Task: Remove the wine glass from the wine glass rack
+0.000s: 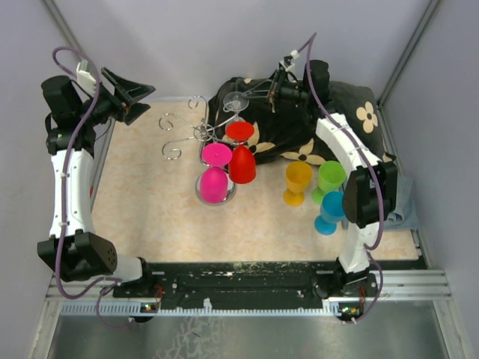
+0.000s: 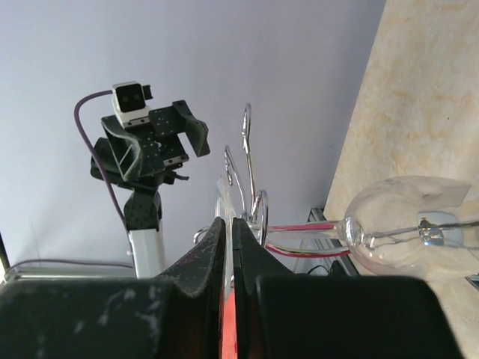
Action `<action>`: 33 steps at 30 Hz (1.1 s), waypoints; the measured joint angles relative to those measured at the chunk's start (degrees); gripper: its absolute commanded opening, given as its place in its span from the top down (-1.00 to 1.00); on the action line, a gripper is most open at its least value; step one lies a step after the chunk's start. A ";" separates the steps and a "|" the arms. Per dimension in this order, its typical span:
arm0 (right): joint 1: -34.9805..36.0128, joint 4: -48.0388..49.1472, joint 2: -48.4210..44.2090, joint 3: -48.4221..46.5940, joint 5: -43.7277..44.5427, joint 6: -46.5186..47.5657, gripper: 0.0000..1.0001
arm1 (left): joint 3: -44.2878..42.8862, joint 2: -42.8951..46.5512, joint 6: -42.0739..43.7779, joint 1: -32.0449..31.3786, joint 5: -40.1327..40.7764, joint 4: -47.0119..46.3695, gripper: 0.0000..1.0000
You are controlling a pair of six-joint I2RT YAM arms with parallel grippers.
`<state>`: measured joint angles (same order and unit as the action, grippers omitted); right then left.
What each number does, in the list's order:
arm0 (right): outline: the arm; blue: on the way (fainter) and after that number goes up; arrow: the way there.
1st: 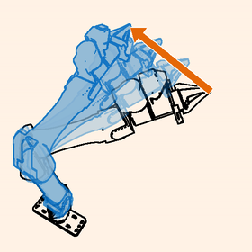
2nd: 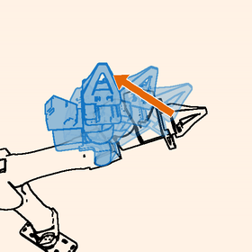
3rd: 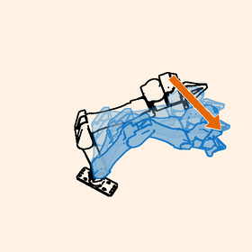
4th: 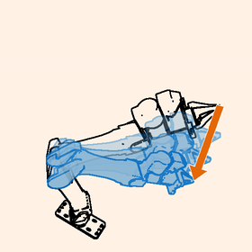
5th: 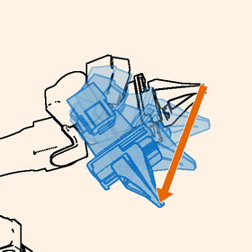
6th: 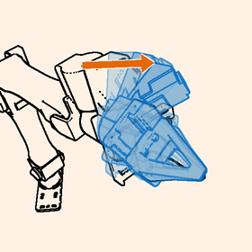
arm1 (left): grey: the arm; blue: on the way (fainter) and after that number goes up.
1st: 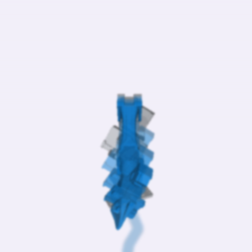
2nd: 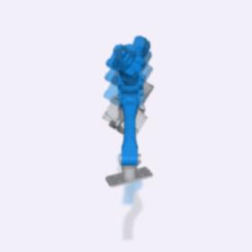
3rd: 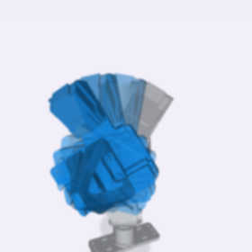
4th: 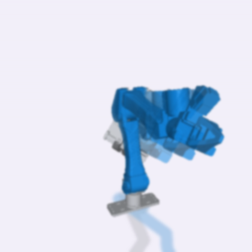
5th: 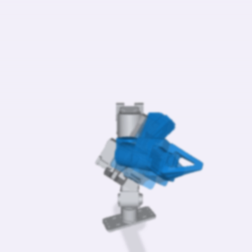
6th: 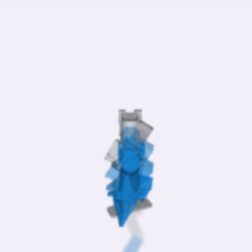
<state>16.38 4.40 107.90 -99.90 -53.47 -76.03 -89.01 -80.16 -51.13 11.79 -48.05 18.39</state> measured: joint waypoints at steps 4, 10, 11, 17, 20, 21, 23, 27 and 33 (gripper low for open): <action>-0.02 -0.15 -0.92 0.90 -0.02 0.04 1.00 | 0.00 0.00 -0.02 0.00 0.02 0.00 -0.80; -0.02 -0.42 -1.03 1.03 -0.15 0.04 1.00 | 0.00 -0.02 -0.02 0.00 0.00 0.00 -0.80; 0.00 -0.50 -1.01 1.05 -0.15 0.04 1.00 | 0.00 -0.02 -0.02 0.00 0.02 0.00 -0.80; 0.68 -0.68 -1.14 1.36 -0.15 0.04 1.00 | 0.00 -0.11 -0.02 0.00 0.00 0.00 -0.80; 0.96 -0.72 -1.22 1.36 -0.15 0.02 1.00 | 0.00 -0.11 -0.02 0.00 0.00 0.00 -0.80; 1.03 -0.72 -1.29 1.36 -0.17 0.02 1.00 | 0.00 -0.11 -0.02 0.00 0.02 0.00 -0.80; 1.11 -0.70 -1.46 1.36 -0.17 0.02 1.00 | 0.00 -0.11 -0.02 0.00 0.00 0.00 -0.80; 1.27 -0.66 -1.88 1.36 -0.15 0.00 1.00 | 0.00 -0.11 -0.02 0.00 0.00 0.00 -0.80; 2.40 -0.72 -1.97 1.36 -0.13 0.00 1.00 | 0.00 -0.13 -0.02 0.00 0.00 -0.02 -0.80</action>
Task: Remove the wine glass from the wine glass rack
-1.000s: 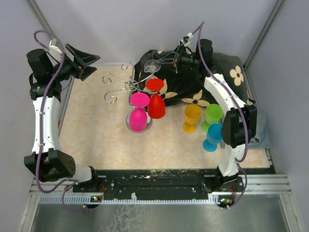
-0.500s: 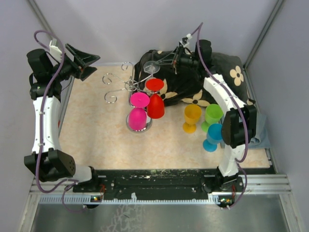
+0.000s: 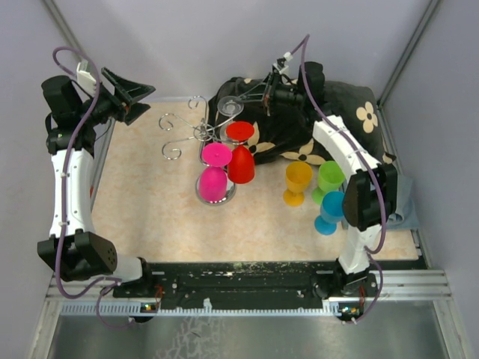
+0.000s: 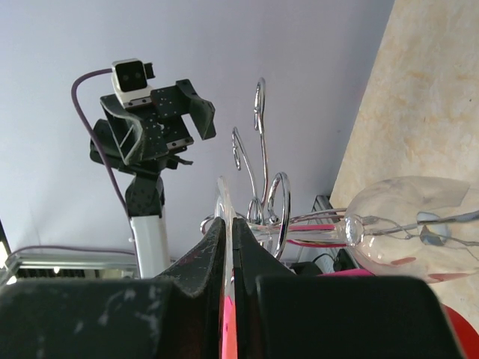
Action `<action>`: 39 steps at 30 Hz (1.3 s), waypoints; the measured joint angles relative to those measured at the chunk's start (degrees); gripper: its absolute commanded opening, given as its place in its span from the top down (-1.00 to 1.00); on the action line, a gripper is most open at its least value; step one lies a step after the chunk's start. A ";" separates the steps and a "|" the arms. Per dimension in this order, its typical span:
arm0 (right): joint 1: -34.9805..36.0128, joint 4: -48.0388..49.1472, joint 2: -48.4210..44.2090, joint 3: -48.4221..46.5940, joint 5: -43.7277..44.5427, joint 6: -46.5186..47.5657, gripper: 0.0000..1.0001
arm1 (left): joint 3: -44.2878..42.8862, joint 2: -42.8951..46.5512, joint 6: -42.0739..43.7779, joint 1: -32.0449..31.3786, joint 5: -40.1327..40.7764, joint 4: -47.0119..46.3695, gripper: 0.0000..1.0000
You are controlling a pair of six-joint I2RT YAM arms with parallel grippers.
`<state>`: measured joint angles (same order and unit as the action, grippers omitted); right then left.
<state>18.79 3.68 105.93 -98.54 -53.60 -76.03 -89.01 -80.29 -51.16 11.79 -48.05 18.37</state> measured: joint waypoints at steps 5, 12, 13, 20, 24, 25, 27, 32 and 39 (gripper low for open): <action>0.98 -0.07 0.00 0.00 0.00 0.00 1.00 | 0.00 0.02 0.00 0.00 0.00 0.00 -0.80; 1.81 -0.17 0.00 -0.07 0.17 0.00 1.00 | 0.02 0.02 -0.02 0.00 -0.02 0.00 -0.80; 1.90 -0.22 0.00 -0.13 0.26 0.02 1.00 | 0.02 0.02 0.00 0.00 -0.02 0.00 -0.80; 2.43 -0.68 0.11 -2.01 1.18 0.04 1.00 | 0.02 0.02 0.00 0.00 -0.02 0.00 -0.80; 2.60 -0.24 0.70 -4.20 1.57 0.07 1.00 | 0.02 0.02 -0.02 0.00 -0.04 0.00 -0.80; 2.69 -0.31 0.98 -4.70 1.68 0.00 1.00 | 0.02 0.02 -0.02 0.00 -0.04 0.00 -0.80; 2.84 -0.15 1.75 -5.84 1.77 0.00 1.00 | 0.02 0.02 -0.02 0.00 -0.04 0.00 -0.80; 3.34 -0.33 3.61 -6.62 2.19 0.04 1.00 | 0.02 0.02 -0.02 0.00 -0.07 -0.02 -0.80; 3.63 -0.90 6.69 -9.29 2.60 0.00 1.00 | 0.02 0.02 -0.02 0.00 -0.07 -0.02 -0.80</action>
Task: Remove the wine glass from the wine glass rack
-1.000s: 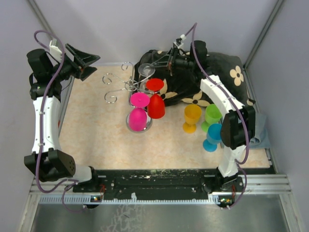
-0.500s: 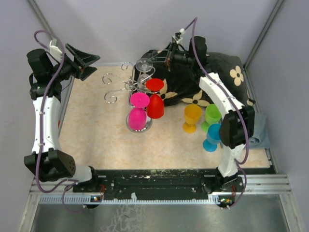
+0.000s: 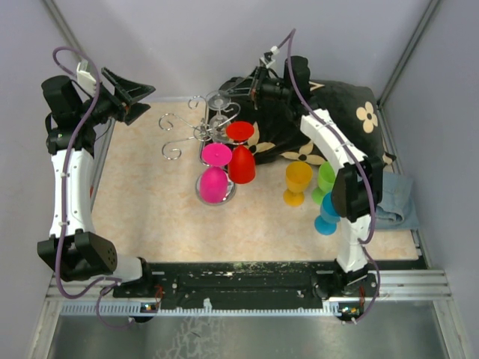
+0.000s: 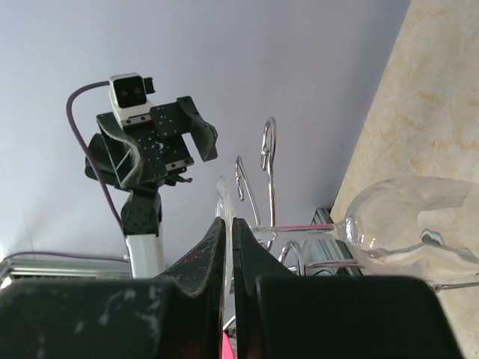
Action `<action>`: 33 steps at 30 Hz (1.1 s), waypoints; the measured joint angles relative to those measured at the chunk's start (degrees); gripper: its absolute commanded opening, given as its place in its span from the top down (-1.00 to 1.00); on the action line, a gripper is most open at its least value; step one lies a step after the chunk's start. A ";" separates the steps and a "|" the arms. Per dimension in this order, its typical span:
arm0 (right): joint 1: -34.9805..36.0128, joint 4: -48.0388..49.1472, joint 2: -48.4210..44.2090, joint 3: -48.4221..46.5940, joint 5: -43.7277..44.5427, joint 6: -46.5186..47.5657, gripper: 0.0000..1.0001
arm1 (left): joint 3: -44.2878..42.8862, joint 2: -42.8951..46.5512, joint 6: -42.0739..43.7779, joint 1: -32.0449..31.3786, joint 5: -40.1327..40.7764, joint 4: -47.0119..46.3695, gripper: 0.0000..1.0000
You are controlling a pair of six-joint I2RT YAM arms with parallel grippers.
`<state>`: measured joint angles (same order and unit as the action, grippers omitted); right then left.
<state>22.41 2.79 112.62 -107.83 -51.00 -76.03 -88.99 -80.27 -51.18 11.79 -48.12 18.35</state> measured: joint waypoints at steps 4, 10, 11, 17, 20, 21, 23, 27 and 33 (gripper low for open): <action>0.07 -0.59 2.05 -3.37 0.37 -0.04 1.00 | 0.00 0.00 -0.02 0.00 0.00 -0.02 -0.80; 0.07 -0.83 4.94 -8.61 0.94 0.00 1.00 | 0.00 0.00 -0.02 0.00 0.00 -0.35 -0.79; 0.07 -0.85 5.29 -9.03 1.11 0.02 1.00 | 0.00 0.00 -0.04 0.07 -0.02 -0.39 -0.79; 0.04 -1.84 10.16 -15.93 2.34 -0.11 1.00 | 0.17 0.00 -0.02 0.87 0.39 -0.87 -0.79; -0.22 -3.28 14.05 -22.18 3.26 -0.22 1.00 | 0.15 -0.24 -0.07 1.84 1.01 -1.88 -0.77; -0.42 -3.76 15.43 -24.41 3.58 -0.31 1.00 | 0.15 -0.42 -0.15 2.23 1.14 -2.36 -0.77; -0.70 -4.07 17.79 -28.55 4.26 -0.85 1.00 | 0.24 -1.01 -0.42 3.13 1.40 -3.82 -0.76; -1.38 -3.45 19.87 -32.04 5.35 -2.84 1.00 | 1.31 -2.03 -1.14 4.57 1.42 -6.97 -0.74; -2.03 3.10 20.31 -31.17 6.62 -7.69 1.00 | 2.49 -4.26 -2.93 5.35 1.09 -12.00 -0.73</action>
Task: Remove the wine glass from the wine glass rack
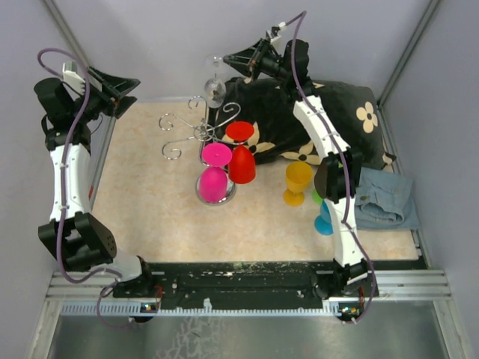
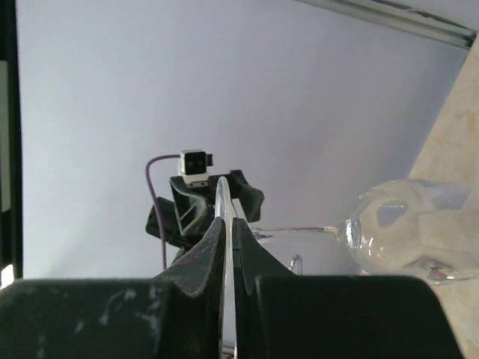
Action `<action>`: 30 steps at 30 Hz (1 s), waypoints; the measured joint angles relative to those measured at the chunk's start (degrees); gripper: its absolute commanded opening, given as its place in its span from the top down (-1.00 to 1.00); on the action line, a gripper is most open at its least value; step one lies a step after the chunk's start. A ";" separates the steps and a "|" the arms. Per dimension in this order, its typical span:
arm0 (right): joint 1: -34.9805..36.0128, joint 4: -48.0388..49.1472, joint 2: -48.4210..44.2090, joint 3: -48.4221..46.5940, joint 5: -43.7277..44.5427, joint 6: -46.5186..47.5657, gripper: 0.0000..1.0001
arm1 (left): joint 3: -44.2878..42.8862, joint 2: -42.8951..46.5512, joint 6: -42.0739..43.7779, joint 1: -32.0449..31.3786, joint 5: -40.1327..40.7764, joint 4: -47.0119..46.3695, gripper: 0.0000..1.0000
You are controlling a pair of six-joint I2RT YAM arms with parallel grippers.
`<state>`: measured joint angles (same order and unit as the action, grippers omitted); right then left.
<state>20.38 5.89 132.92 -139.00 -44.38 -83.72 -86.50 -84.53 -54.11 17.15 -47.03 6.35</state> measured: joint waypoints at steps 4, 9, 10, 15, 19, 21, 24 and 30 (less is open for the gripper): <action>-0.02 5.97 0.09 1.03 0.94 -4.24 1.00 | 0.44 -1.20 -1.29 0.00 -0.42 -2.75 -0.73; 0.17 14.21 0.61 1.03 1.95 -9.64 1.00 | 1.18 -1.22 -2.29 0.00 -1.05 -5.05 -0.73; 0.20 15.96 0.74 1.03 2.32 -10.73 1.00 | 1.25 -1.22 -2.56 0.00 -1.16 -5.22 -0.72; 0.37 23.08 0.87 1.38 4.02 -15.72 1.00 | 1.25 -1.22 -3.23 0.35 -1.60 -6.84 -0.73; 0.79 28.59 0.87 1.77 4.94 -19.06 1.00 | 0.04 -1.46 -4.48 1.42 -1.95 -9.09 -0.75; 1.18 30.62 0.87 1.86 5.40 -20.52 1.00 | -1.29 -1.62 -5.40 1.86 -2.19 -11.54 -0.75; 1.73 33.31 0.87 1.88 5.77 -22.25 1.00 | -2.49 -1.62 -7.04 1.99 -2.95 -16.26 -0.77; 2.86 37.73 0.87 1.88 6.38 -24.96 1.00 | -2.71 -2.51 -11.61 1.97 -5.07 -24.04 -0.81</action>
<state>23.24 43.62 133.80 -137.12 -38.00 -108.68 -89.21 -87.05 -65.71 19.11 -52.10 -17.69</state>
